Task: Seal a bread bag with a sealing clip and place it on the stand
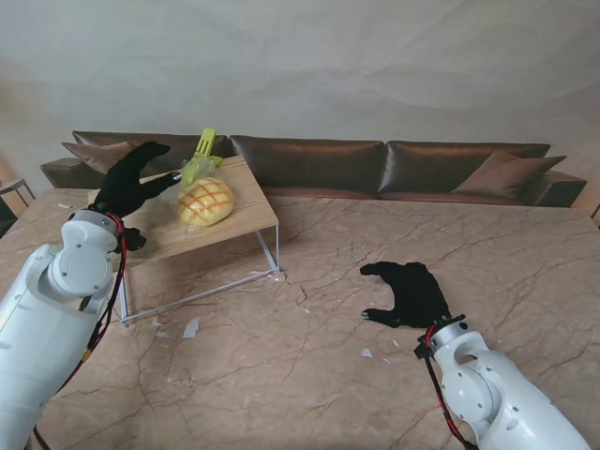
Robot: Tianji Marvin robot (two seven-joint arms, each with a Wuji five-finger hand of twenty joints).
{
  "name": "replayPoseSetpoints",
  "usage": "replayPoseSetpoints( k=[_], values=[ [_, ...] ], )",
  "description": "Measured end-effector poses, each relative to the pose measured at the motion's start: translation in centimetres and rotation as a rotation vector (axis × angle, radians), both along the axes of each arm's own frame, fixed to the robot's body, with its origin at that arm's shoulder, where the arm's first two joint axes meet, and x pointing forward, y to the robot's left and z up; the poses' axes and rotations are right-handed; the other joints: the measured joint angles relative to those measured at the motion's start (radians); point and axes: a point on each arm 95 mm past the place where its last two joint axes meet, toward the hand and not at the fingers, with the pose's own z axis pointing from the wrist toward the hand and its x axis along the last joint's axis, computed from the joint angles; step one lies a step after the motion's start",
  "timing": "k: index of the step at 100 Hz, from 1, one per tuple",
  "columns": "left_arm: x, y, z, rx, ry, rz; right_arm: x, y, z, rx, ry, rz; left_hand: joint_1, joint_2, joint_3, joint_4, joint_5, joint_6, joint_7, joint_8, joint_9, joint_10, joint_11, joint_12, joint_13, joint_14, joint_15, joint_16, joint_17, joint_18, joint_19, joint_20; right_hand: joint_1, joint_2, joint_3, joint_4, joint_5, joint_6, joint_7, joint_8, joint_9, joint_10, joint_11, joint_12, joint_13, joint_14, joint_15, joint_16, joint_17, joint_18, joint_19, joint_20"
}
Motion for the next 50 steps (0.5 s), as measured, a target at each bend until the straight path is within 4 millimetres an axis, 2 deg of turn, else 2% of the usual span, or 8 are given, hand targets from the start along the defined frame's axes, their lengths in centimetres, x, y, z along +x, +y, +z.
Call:
replayPoseSetpoints(
  k=[7, 10, 19, 27, 32, 35, 38, 50],
  values=[
    [-1.4, -1.2, 0.7, 0.042, -0.051, -0.058, -0.2, 0.0, 0.3, 0.008, -0.008, -0.003, 0.000, 0.010, -0.015, 0.002, 0.011, 0.000, 0.000, 0.000, 0.017, -0.001, 0.001, 0.000, 0.027, 0.000, 0.002, 0.000, 0.011, -0.019, 0.026, 0.010, 0.000, 0.000, -0.004, 0.000, 0.000, 0.000, 0.000, 0.000, 0.000, 0.000, 0.000, 0.000, 0.000, 0.000, -0.001, 0.000, 0.000, -0.002, 0.000, 0.000],
    [-2.1, -1.8, 0.9, 0.046, -0.066, -0.079, -0.3, -0.1, 0.4, 0.013, -0.010, -0.003, 0.000, 0.010, -0.027, 0.020, 0.026, 0.000, 0.000, 0.000, 0.029, -0.001, 0.005, 0.000, 0.039, 0.000, 0.003, 0.000, 0.012, -0.025, 0.052, 0.015, 0.000, 0.000, -0.016, 0.000, 0.000, 0.000, 0.000, 0.000, 0.000, 0.000, 0.000, 0.000, 0.000, 0.000, -0.002, 0.000, 0.001, -0.002, 0.000, 0.000],
    [-4.1, -3.3, 0.6, 0.042, -0.102, -0.135, -0.6, -0.1, 0.6, 0.038, -0.014, -0.002, 0.000, 0.029, -0.043, 0.020, 0.049, 0.001, 0.000, 0.000, 0.040, -0.001, 0.006, 0.000, 0.061, 0.000, 0.012, 0.000, 0.022, -0.040, 0.111, 0.019, 0.000, 0.022, -0.048, 0.007, 0.000, 0.000, 0.000, 0.000, 0.000, 0.000, 0.000, 0.000, 0.000, 0.000, -0.012, -0.010, 0.001, -0.007, -0.002, 0.000],
    [-5.7, -4.7, -0.4, 0.052, -0.119, -0.191, -0.9, -0.1, 0.9, 0.077, -0.016, -0.004, 0.000, 0.029, -0.063, 0.020, 0.063, 0.001, 0.000, 0.000, 0.070, 0.000, 0.007, 0.000, 0.083, 0.000, 0.015, 0.000, 0.022, -0.051, 0.188, 0.019, 0.000, 0.095, -0.121, 0.012, 0.000, 0.000, 0.000, 0.000, 0.001, 0.000, -0.026, -0.012, 0.000, 0.000, -0.012, -0.021, 0.001, -0.026, -0.008, -0.011],
    [-6.6, -5.6, -1.4, 0.048, -0.115, -0.226, -1.1, 0.0, 1.0, 0.103, -0.018, -0.004, 0.000, 0.029, -0.063, 0.020, 0.063, 0.001, 0.000, 0.000, 0.080, 0.000, 0.007, 0.000, 0.098, 0.001, 0.017, 0.000, 0.022, -0.053, 0.209, 0.019, 0.026, 0.167, -0.231, 0.067, 0.000, 0.000, -0.001, 0.000, 0.002, 0.001, -0.048, -0.017, 0.000, 0.000, -0.012, -0.025, 0.001, -0.028, -0.008, -0.027],
    [-7.1, -6.1, -2.1, 0.044, -0.106, -0.245, -1.3, 0.0, 1.1, 0.114, -0.020, -0.003, 0.000, 0.029, -0.064, 0.020, 0.063, 0.002, 0.000, 0.000, 0.080, 0.000, 0.007, 0.000, 0.100, 0.002, 0.024, 0.000, 0.022, -0.053, 0.215, 0.019, 0.007, 0.175, -0.240, 0.103, 0.000, 0.000, -0.007, 0.000, 0.002, 0.001, -0.061, -0.026, 0.000, 0.000, -0.012, -0.030, 0.001, -0.029, -0.008, -0.030],
    [-7.6, -6.6, -2.8, 0.040, -0.095, -0.264, -1.4, 0.1, 1.2, 0.122, -0.022, -0.001, 0.000, 0.029, -0.071, 0.020, 0.070, 0.002, 0.000, 0.000, 0.081, 0.000, 0.007, 0.000, 0.106, 0.005, 0.027, 0.001, 0.025, -0.053, 0.223, 0.019, -0.016, 0.174, -0.233, 0.123, 0.000, 0.001, -0.013, 0.000, 0.002, 0.002, -0.071, -0.032, 0.000, 0.000, -0.012, -0.033, 0.001, -0.030, -0.008, -0.039],
    [-9.6, -8.4, -5.3, 0.009, -0.086, -0.327, -2.1, 0.2, 1.4, 0.151, -0.028, 0.008, 0.000, 0.029, -0.073, 0.020, 0.075, 0.003, 0.000, 0.000, 0.092, 0.003, 0.009, 0.000, 0.121, 0.018, 0.029, 0.006, 0.039, -0.053, 0.253, 0.019, -0.053, 0.174, -0.203, 0.135, 0.000, 0.016, -0.024, 0.000, 0.062, 0.005, -0.169, -0.083, 0.000, 0.000, -0.012, -0.034, 0.001, -0.049, -0.008, -0.051]
  ],
)
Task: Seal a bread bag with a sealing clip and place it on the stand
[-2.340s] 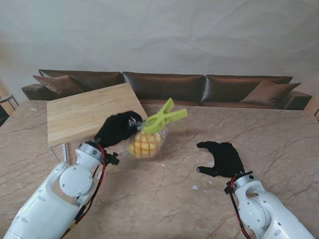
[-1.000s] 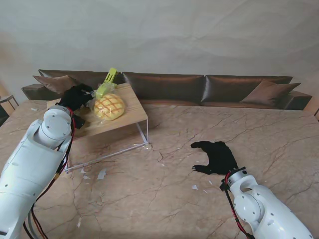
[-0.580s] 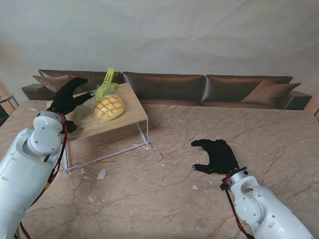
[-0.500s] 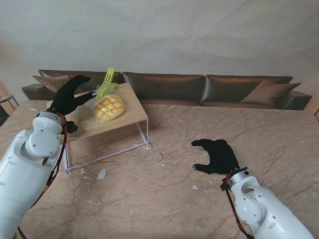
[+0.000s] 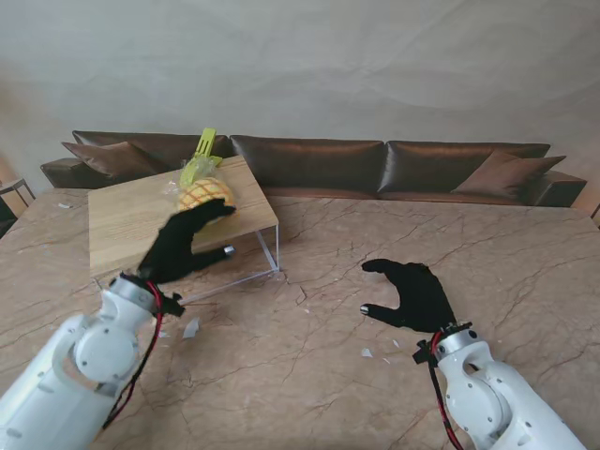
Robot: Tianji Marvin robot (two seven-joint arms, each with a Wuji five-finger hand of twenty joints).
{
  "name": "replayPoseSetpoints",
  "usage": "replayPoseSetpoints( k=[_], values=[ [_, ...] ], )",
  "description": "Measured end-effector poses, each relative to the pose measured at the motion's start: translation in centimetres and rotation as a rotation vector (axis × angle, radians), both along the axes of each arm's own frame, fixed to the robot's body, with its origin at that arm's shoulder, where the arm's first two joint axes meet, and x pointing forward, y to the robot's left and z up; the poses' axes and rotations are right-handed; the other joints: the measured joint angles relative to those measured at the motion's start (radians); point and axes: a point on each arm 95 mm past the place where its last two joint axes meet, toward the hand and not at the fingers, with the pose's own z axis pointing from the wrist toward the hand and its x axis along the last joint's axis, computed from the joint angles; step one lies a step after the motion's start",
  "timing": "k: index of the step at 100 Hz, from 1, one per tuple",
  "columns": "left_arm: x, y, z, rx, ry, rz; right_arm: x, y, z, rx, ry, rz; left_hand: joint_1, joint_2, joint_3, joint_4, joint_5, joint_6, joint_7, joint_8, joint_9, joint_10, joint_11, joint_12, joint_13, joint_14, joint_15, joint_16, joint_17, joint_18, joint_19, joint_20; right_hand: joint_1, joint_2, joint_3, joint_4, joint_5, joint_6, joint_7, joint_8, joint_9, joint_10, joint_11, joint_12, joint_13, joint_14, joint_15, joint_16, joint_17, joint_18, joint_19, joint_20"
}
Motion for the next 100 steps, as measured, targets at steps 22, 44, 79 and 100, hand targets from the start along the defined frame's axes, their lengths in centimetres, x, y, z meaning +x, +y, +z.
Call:
replayPoseSetpoints(
  k=[22, 44, 79, 100],
  values=[
    [-2.5, -2.1, -3.5, -0.024, 0.042, -0.061, -0.9, 0.4, 0.0, 0.076, -0.011, 0.018, 0.000, 0.000, -0.001, 0.000, 0.000, 0.000, 0.000, 0.000, 0.000, 0.001, 0.000, 0.000, 0.006, 0.004, 0.009, 0.004, 0.004, 0.000, 0.020, 0.000, -0.021, 0.006, 0.000, 0.001, -0.015, 0.013, -0.016, -0.010, 0.039, 0.001, -0.075, -0.042, 0.000, 0.000, 0.000, -0.001, 0.000, -0.002, 0.000, -0.011],
    [-3.7, -3.0, -6.1, -0.039, 0.072, -0.066, -1.6, 1.2, 0.0, 0.127, -0.025, 0.061, 0.001, 0.011, -0.001, 0.000, 0.000, 0.015, 0.000, 0.000, -0.001, 0.012, 0.000, 0.000, 0.006, 0.005, 0.010, 0.004, 0.000, 0.000, 0.024, 0.000, -0.021, 0.006, 0.000, 0.001, -0.028, 0.023, -0.024, -0.012, 0.039, 0.003, -0.076, -0.042, -0.012, 0.000, 0.000, -0.005, -0.002, -0.002, 0.001, -0.012],
    [-4.3, -3.9, -8.8, -0.042, 0.113, -0.051, -2.0, 2.2, -1.1, 0.198, 0.003, 0.133, 0.001, 0.024, -0.010, 0.000, -0.001, 0.016, -0.014, -0.001, -0.009, 0.012, 0.000, 0.000, -0.012, 0.005, 0.009, 0.004, -0.014, 0.000, 0.024, 0.000, -0.035, 0.080, -0.001, 0.001, -0.078, 0.036, -0.029, -0.021, 0.037, 0.006, -0.076, -0.043, -0.049, 0.000, -0.001, -0.011, -0.016, -0.016, 0.001, -0.012],
    [-4.2, -3.9, -9.0, -0.045, 0.112, -0.040, -2.2, 2.2, -1.5, 0.199, 0.024, 0.137, 0.001, 0.024, -0.011, 0.020, -0.001, 0.016, -0.015, -0.002, -0.023, 0.012, -0.003, 0.000, -0.021, 0.005, 0.009, 0.004, -0.016, 0.000, 0.024, 0.000, -0.035, 0.106, -0.015, 0.001, -0.078, 0.037, -0.029, -0.028, 0.037, 0.007, -0.085, -0.043, -0.049, 0.000, -0.011, -0.012, -0.017, -0.017, -0.001, -0.012]
  ],
)
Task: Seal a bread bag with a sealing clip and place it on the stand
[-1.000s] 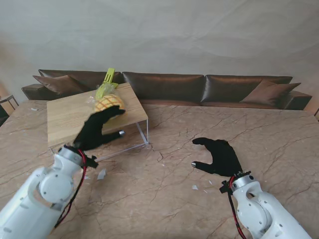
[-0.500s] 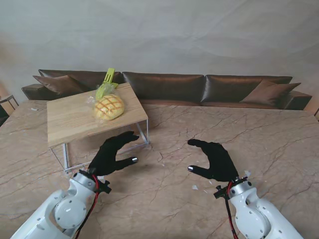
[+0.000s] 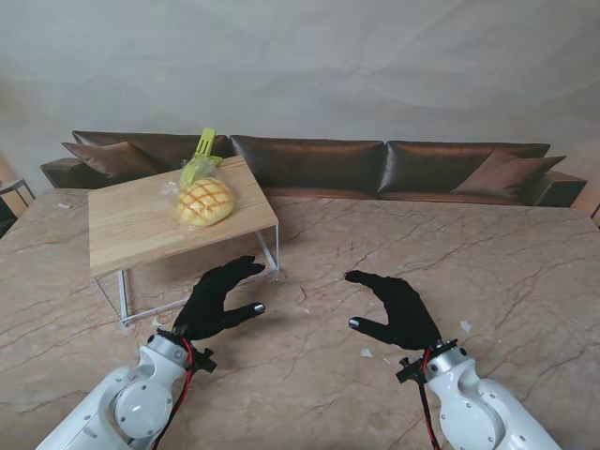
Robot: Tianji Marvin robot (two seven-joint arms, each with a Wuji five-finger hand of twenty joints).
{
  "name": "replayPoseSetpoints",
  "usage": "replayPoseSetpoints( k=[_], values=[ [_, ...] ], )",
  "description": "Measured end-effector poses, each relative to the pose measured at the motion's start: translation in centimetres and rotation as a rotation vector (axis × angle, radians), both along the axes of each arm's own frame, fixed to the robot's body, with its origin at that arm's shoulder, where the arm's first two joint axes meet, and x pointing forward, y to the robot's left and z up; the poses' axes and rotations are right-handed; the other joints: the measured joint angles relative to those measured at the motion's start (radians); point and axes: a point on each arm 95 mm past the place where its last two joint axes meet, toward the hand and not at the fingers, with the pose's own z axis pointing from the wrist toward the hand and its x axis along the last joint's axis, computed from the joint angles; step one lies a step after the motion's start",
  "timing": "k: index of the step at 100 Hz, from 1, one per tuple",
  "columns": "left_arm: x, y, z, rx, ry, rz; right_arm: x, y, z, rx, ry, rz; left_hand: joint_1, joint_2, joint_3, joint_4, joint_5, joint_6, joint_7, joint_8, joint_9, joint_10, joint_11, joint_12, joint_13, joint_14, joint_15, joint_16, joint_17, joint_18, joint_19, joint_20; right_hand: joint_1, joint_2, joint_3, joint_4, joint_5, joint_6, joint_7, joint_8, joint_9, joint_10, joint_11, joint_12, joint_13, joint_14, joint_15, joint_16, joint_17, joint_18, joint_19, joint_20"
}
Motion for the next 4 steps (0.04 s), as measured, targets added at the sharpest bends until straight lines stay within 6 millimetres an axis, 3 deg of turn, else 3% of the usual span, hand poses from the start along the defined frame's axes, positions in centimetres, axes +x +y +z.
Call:
replayPoseSetpoints(
  k=[4],
  values=[
    [0.01, 0.00, -0.01, -0.001, 0.001, 0.000, -0.04, 0.08, -0.18, 0.001, 0.004, 0.001, 0.000, 0.000, 0.000, 0.000, 0.000, 0.000, 0.000, 0.000, 0.000, 0.000, 0.000, 0.000, 0.000, 0.000, 0.000, 0.000, 0.000, 0.000, 0.000, 0.000, 0.000, 0.000, 0.000, 0.000, 0.000, 0.000, 0.000, 0.000, 0.000, 0.000, 0.000, 0.000, 0.000, 0.000, 0.000, 0.000, 0.000, 0.000, 0.000, 0.000]
  ],
)
